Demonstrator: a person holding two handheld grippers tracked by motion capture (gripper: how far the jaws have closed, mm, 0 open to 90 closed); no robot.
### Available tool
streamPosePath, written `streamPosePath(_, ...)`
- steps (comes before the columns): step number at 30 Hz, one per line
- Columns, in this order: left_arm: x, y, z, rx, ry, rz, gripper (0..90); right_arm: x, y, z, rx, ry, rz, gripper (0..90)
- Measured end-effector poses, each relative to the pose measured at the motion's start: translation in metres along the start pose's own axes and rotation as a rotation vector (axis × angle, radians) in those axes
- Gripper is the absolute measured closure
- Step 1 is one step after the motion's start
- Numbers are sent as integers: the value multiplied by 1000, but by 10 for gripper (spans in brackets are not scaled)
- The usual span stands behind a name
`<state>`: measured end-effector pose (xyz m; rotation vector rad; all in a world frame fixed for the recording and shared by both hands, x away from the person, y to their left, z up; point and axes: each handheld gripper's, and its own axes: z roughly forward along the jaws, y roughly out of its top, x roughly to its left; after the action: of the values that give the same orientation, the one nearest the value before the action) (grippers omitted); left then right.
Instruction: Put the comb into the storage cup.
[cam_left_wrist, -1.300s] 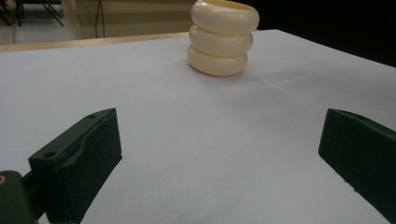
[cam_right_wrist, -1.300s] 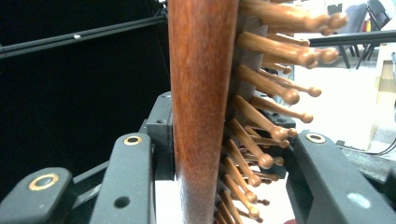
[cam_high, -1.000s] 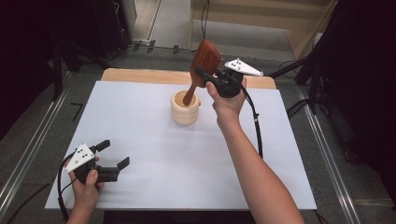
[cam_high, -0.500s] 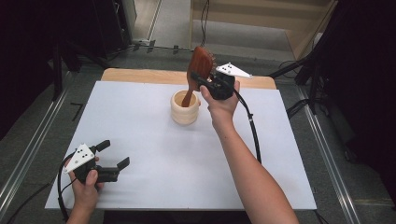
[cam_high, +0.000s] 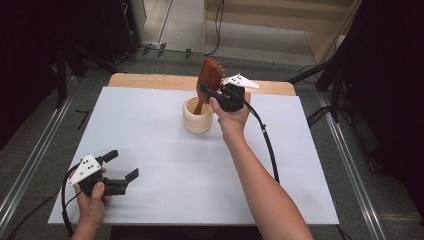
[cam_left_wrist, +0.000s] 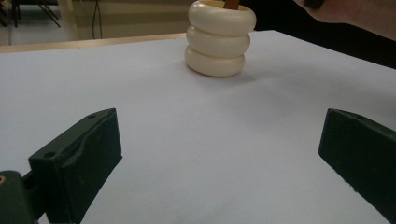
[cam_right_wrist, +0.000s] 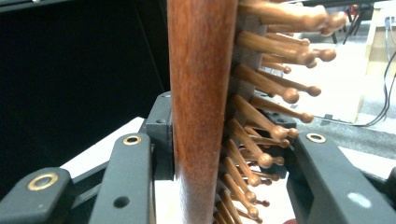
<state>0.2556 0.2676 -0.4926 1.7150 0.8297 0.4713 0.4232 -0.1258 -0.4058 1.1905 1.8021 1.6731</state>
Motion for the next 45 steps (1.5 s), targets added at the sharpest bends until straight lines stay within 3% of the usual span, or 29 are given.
streamPosePath(29, 0, 0, 0, 1, 1, 3, 0, -7, -25, 12, 34, -13, 47, 548)
streamPosePath(35, 0, 0, 0, 1, 3, 9, 0, -8, -27, 15, 28, -5, 81, 546)
streamPosePath(45, 0, 0, 0, -2, 1, 6, 0, -20, -35, 16, 19, 9, 194, 516)
